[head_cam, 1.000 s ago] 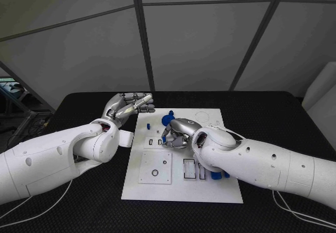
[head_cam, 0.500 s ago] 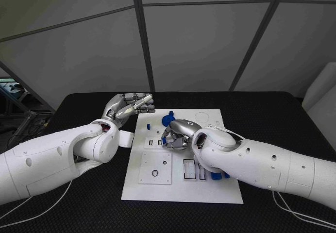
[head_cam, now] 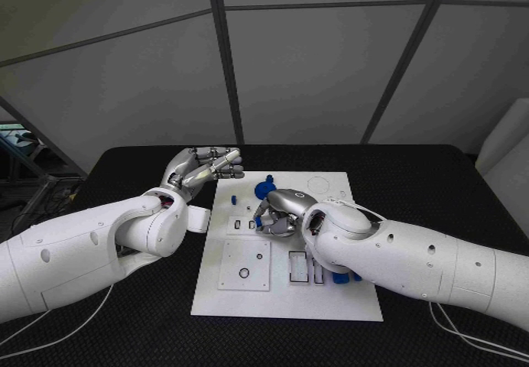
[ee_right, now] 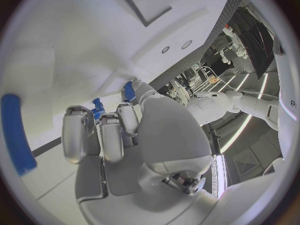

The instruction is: Assemble the parts on the task board

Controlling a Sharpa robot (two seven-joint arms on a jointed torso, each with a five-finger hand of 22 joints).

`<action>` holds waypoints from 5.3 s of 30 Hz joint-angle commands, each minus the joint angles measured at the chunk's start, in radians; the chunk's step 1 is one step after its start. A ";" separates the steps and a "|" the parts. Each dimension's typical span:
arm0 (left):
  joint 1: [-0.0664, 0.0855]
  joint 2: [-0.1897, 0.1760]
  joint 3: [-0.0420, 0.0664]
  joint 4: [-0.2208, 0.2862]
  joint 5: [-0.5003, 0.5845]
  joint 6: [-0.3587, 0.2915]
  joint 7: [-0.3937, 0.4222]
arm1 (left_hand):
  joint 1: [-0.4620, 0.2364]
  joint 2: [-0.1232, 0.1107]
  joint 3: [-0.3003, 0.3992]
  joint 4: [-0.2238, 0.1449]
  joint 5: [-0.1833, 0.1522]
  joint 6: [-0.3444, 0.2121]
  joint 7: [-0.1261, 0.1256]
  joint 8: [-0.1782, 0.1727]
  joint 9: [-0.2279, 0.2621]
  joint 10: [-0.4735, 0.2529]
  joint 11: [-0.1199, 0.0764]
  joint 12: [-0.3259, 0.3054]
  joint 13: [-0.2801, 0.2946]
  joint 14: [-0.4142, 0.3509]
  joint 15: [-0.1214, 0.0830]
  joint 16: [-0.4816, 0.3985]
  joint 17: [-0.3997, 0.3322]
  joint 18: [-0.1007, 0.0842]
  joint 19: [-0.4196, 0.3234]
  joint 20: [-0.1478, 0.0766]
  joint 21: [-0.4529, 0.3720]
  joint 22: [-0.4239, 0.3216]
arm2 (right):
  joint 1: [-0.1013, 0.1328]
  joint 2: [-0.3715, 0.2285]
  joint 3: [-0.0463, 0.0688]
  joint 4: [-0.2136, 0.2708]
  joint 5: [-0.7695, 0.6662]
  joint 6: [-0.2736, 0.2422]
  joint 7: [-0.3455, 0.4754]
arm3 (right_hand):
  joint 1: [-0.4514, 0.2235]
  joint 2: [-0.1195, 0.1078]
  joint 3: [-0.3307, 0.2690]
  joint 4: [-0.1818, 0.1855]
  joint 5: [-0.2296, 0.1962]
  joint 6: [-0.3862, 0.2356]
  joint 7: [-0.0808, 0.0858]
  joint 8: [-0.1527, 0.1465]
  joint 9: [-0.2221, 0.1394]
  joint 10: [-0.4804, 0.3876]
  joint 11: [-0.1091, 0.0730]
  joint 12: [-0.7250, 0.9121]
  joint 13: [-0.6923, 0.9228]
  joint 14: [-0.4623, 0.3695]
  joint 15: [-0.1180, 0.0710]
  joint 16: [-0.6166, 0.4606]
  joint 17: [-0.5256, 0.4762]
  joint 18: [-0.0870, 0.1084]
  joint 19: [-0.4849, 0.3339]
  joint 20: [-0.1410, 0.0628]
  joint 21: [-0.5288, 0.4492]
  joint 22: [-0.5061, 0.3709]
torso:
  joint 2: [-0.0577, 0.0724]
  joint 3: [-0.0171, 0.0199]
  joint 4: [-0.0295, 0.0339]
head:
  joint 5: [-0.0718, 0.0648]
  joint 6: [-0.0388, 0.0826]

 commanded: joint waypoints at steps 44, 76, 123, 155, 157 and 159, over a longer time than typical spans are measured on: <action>0.002 0.001 0.001 -0.015 -0.006 0.026 -0.007 | 0.001 0.005 0.001 -0.008 -0.006 0.000 0.007 -0.006 -0.001 0.001 0.006 -0.008 -0.001 0.003 0.004 -0.008 0.002 0.006 0.007 0.000 -0.005 -0.002 | -0.013 -0.117 -0.005 0.148 0.012 -0.285 0.115 | -0.018 -0.053 -0.068 0.057 -0.022 -0.122 0.025 -0.018 -0.009 -0.055 0.026 -0.047 -0.053 0.092 0.027 -0.008 0.199 0.000 -0.017 0.026 -0.021 0.014 | -0.003 -0.0009 0.0003 | -0.008 0.016; 0.107 0.062 -0.005 -0.087 -0.843 0.481 -0.853 | -0.216 0.019 -0.135 0.178 -0.017 0.163 -0.133 0.185 0.193 0.310 -0.160 0.995 0.961 0.501 -0.182 1.389 1.363 -0.110 0.543 -0.186 1.069 1.115 | 0.121 -0.422 0.055 0.157 0.856 -0.090 0.462 | 0.086 -0.044 0.100 0.074 0.129 0.050 0.003 0.014 -0.012 -0.211 0.028 -1.110 -1.046 -0.312 0.053 -1.195 -0.806 0.112 -0.521 0.038 -0.898 -0.924 | -0.083 0.0067 -0.0115 | 0.012 -0.026; 0.202 0.362 -0.108 -0.361 -1.031 0.749 -0.999 | -0.263 0.065 -0.211 0.181 -0.026 0.069 -0.143 0.349 0.397 0.267 -0.166 1.028 0.995 0.504 -0.184 1.398 1.374 -0.108 0.520 -0.189 1.073 1.126 | 0.122 -0.402 0.055 0.175 0.728 -0.117 0.442 | 0.050 -0.065 0.103 0.052 0.132 0.036 0.039 -0.026 -0.012 -0.185 0.061 -1.209 -1.209 -0.270 0.092 -1.428 -0.977 0.127 -0.479 0.094 -1.115 -1.070 | -0.072 0.0068 -0.0169 | 0.031 -0.044; 0.196 0.372 -0.109 -0.360 -1.022 0.779 -1.001 | -0.250 0.069 -0.217 0.178 -0.019 0.069 -0.148 0.376 0.429 0.276 -0.170 1.038 1.004 0.507 -0.187 1.406 1.382 -0.111 0.529 -0.190 1.086 1.149 | 0.122 -0.384 0.055 0.143 0.728 -0.107 0.430 | 0.045 -0.063 0.102 0.053 0.135 0.033 0.043 -0.026 -0.011 -0.188 0.064 -1.211 -1.215 -0.270 0.094 -1.435 -0.982 0.127 -0.477 0.096 -1.125 -1.077 | -0.070 0.0079 -0.0178 | 0.033 -0.051; 0.195 0.372 -0.109 -0.359 -1.021 0.781 -1.002 | -0.249 0.069 -0.217 0.178 -0.019 0.069 -0.149 0.377 0.430 0.276 -0.171 1.038 1.004 0.507 -0.188 1.406 1.383 -0.111 0.529 -0.190 1.086 1.150 | 0.122 -0.383 0.055 0.141 0.728 -0.108 0.430 | 0.045 -0.063 0.102 0.053 0.135 0.033 0.043 -0.026 -0.011 -0.188 0.064 -1.211 -1.215 -0.270 0.094 -1.435 -0.982 0.127 -0.477 0.096 -1.125 -1.077 | -0.070 0.0079 -0.0175 | 0.033 -0.051; 0.195 0.372 -0.109 -0.359 -1.021 0.783 -1.002 | -0.249 0.069 -0.217 0.178 -0.019 0.069 -0.149 0.377 0.431 0.276 -0.171 1.038 1.004 0.507 -0.188 1.407 1.383 -0.111 0.530 -0.190 1.087 1.150 | 0.122 -0.382 0.055 0.140 0.728 -0.109 0.430 | 0.045 -0.063 0.102 0.053 0.136 0.034 0.043 -0.025 -0.011 -0.188 0.064 -1.211 -1.215 -0.270 0.094 -1.435 -0.982 0.127 -0.477 0.096 -1.125 -1.078 | -0.070 0.0078 -0.0173 | 0.034 -0.051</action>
